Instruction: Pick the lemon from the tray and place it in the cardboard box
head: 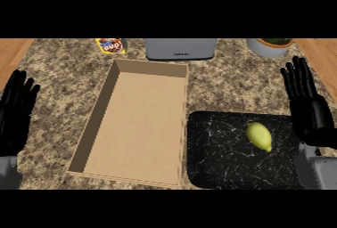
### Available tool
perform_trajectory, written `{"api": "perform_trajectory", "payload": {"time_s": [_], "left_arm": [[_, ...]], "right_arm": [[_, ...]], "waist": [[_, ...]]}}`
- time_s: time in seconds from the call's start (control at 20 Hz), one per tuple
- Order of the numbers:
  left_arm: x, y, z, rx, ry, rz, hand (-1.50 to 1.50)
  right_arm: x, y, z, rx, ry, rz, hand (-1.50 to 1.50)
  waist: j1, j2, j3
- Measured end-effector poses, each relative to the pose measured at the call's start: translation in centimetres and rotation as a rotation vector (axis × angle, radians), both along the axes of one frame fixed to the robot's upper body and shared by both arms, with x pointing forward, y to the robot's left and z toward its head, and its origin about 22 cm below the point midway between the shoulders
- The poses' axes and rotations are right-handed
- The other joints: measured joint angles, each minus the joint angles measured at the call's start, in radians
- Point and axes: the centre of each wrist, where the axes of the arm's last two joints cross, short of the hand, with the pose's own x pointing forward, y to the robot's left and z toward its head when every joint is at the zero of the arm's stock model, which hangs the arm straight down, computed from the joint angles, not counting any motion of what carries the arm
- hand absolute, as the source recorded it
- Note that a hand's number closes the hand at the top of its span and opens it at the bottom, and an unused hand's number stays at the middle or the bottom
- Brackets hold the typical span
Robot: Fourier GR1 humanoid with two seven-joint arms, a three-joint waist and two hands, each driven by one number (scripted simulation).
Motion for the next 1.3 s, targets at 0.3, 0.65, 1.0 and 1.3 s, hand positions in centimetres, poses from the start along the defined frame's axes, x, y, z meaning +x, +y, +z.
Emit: {"api": "perform_trajectory", "payload": {"time_s": [0.3, 0.65, 1.0, 1.3], "left_arm": [[-0.8, 2.6, -1.3, 0.23, 0.103, 0.054, 0.0], [-1.8, 3.9, -3.2, 0.368, 0.221, 0.07, 0.0], [-1.4, 3.8, -4.0, 0.424, 0.249, 0.064, 0.0], [-0.6, 3.6, -4.5, 0.44, 0.256, 0.071, 0.0]], "right_arm": [[-0.6, -1.0, 1.0, -0.029, -0.191, 0.361, -1.5], [-0.8, -4.7, 2.7, -0.39, -0.48, 0.493, -1.5], [-1.1, -8.3, 0.7, -0.437, -0.524, 0.511, -1.5], [-0.8, -11.7, 2.2, -0.739, -0.531, 0.482, -1.5]], "waist": [[0.024, 0.041, 0.013], [0.029, 0.06, 0.016], [0.047, 0.069, 0.019], [0.049, 0.065, 0.016]]}}
